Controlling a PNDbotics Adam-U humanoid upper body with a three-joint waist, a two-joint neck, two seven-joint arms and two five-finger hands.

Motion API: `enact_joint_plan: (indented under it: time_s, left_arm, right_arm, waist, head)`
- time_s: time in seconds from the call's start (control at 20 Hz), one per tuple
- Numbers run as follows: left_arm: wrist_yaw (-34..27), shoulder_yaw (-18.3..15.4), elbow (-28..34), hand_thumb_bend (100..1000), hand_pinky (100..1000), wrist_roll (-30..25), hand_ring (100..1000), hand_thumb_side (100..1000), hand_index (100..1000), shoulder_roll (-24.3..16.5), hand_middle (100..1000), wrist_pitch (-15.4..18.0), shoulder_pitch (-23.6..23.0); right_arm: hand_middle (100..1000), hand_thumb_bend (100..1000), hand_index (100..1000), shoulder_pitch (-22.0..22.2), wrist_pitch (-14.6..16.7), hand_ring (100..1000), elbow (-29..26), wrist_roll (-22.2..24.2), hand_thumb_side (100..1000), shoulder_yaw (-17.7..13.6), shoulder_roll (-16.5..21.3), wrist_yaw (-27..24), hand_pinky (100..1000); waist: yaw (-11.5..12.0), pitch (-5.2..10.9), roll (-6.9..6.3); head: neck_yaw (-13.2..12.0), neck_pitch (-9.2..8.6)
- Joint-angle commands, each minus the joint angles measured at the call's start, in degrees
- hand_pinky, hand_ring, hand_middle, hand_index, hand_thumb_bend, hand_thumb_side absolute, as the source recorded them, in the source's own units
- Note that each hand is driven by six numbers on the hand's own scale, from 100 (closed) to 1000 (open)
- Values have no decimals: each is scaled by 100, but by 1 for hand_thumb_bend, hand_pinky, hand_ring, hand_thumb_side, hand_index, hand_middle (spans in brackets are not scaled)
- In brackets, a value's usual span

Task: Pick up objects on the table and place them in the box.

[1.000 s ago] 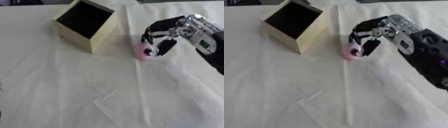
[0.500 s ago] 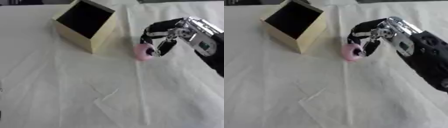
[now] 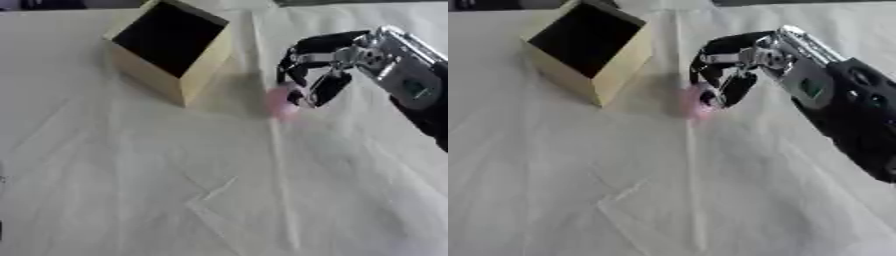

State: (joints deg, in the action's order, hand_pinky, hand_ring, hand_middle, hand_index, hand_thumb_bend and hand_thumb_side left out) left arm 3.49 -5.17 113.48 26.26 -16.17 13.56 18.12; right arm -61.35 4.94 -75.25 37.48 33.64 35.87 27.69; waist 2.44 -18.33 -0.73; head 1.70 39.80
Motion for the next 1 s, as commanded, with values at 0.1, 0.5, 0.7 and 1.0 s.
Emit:
enact_joint_plan:
  time_s: [0.1, 0.5, 0.7, 1.0]
  left_arm:
    - [31, -33, 112, 100, 715, -37, 695, 782, 856, -85, 763, 2, 51]
    - [40, -29, 112, 100, 715, -57, 696, 784, 856, -94, 763, 2, 62]
    - [28, -10, 112, 100, 715, -76, 696, 783, 857, -90, 763, 2, 79]
    - [2, 26, 112, 100, 715, -131, 696, 783, 857, -83, 763, 2, 114]
  right_arm:
    - [310, 100, 586, -270, -103, 521, -256, -177, 100, -183, 131, -12, 612]
    - [296, 100, 588, -818, 149, 512, -144, -529, 100, -431, -216, 252, 617]
    - [284, 100, 581, -1200, 250, 502, 181, -700, 100, -548, -622, 476, 614]
    - [281, 100, 584, -1689, 387, 497, 1009, -1031, 100, -876, -1398, 1014, 616]
  waist:
    - [2, 151, 3]
    - [22, 174, 8]
    - [62, 184, 8]
    - [178, 183, 31]
  head:
    - [5, 35]
    - [55, -4]
    - [174, -19]
    - [352, -57]
